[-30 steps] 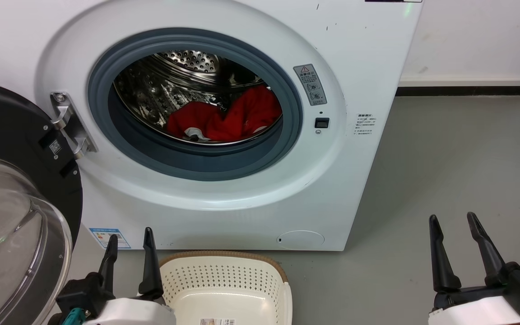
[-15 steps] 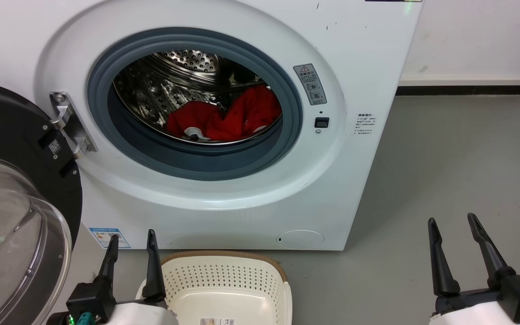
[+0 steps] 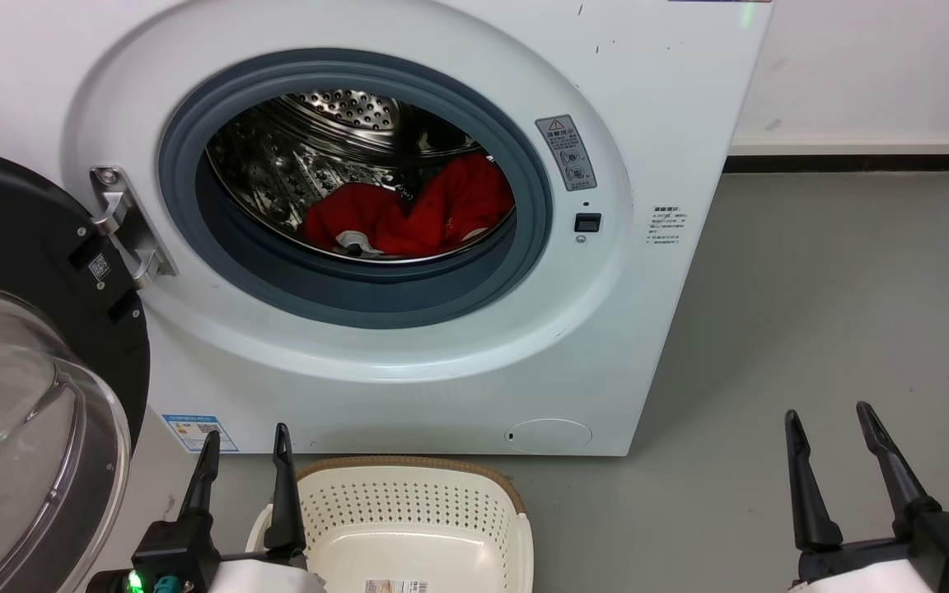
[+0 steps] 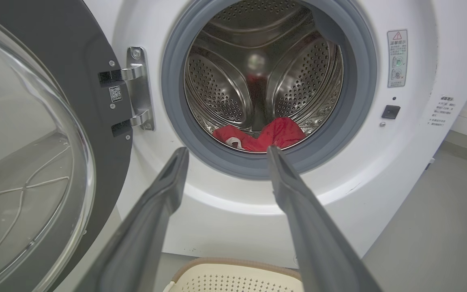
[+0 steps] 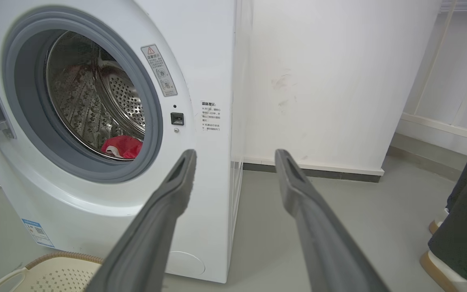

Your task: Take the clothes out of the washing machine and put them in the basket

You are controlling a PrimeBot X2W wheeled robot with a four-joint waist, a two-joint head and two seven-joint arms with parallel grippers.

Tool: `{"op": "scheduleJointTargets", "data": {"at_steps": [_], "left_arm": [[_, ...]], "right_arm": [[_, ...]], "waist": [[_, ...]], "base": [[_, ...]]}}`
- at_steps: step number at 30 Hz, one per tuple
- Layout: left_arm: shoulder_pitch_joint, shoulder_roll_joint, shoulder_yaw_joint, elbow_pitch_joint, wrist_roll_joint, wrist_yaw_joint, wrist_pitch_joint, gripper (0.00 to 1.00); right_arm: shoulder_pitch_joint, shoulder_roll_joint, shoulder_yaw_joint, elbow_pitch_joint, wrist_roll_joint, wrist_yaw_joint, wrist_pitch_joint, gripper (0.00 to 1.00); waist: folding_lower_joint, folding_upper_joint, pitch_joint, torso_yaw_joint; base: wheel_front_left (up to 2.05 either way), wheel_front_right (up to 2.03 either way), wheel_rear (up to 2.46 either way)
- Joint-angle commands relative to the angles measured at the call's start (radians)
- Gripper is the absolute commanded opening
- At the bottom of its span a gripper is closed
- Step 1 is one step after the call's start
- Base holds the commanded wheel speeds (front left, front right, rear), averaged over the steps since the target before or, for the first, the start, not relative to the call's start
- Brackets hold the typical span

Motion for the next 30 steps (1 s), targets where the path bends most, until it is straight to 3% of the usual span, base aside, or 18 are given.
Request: {"op": "scheduleJointTargets", "data": {"at_steps": [1,22,30], "left_arm": [[0.006,0.001,0.000,0.001,0.002,0.002,-0.003,1.00],[0.002,0.001,-0.001,0.012,0.010,0.008,-0.003,1.00],[-0.080,0.001,0.003,0.092,0.028,-0.032,-0.003,1.00]], "right_arm": [[0.015,0.001,-0.004,0.007,0.009,0.000,-0.002,1.00],[0.012,0.001,-0.005,0.024,0.021,0.000,-0.002,1.00],[-0.012,0.001,0.004,0.021,0.018,0.000,-0.002,1.00]], "waist": [[0.0000,0.0000,0.000,0.000],[0.0000,0.0000,0.000,0.000],[0.0000,0.0000,0.020,-0.010]], "base": [[0.00,0.00,0.00],[0.00,0.00,0.00],[0.00,0.00,0.00]]}}
